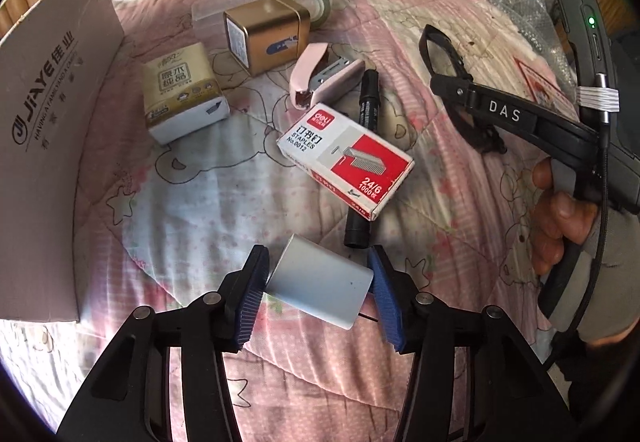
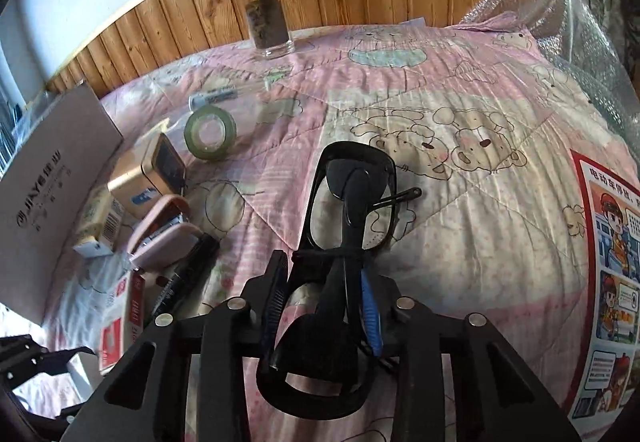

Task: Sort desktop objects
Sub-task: 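Lift and carry the charger and glasses with both tools over the yellow-lined box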

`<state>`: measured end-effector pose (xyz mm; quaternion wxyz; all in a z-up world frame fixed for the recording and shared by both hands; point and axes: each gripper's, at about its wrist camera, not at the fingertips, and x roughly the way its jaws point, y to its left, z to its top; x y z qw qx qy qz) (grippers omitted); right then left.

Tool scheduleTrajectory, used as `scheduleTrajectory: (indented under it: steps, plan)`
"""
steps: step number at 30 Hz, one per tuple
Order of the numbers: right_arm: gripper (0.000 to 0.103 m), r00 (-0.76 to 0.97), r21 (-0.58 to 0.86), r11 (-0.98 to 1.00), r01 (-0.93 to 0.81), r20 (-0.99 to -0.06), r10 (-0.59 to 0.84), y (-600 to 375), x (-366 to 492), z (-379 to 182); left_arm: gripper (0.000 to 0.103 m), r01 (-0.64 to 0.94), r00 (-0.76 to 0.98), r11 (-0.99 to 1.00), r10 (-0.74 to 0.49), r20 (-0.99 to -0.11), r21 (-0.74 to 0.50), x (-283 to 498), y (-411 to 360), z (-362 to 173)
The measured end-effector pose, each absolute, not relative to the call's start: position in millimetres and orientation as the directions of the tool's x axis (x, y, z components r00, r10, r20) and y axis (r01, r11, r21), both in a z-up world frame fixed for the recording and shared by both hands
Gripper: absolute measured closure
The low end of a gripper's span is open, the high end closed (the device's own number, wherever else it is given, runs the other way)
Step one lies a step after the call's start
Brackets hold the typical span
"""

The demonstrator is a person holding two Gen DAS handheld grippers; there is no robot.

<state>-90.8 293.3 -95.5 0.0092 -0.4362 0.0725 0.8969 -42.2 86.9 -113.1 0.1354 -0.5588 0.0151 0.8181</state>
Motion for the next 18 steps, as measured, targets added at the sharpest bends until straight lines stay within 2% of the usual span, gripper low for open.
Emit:
scheduleTrajectory:
  steps: [11,18]
  plan:
    - [0.07,-0.63,0.16,-0.985,-0.066,-0.772,-0.083,277.6,-61.3,-69.5,0.051,-0.168,-0.421,-0.975,0.205,-0.883,-0.146,-33.4,63.6,-88.2]
    - [0.07,-0.633,0.078,-0.997,0.01,-0.771,-0.067,232.3,-48.6,-50.5,0.051,-0.12,-0.473,-0.978,0.209,-0.856,-0.172,-26.5,42.4,-69.0]
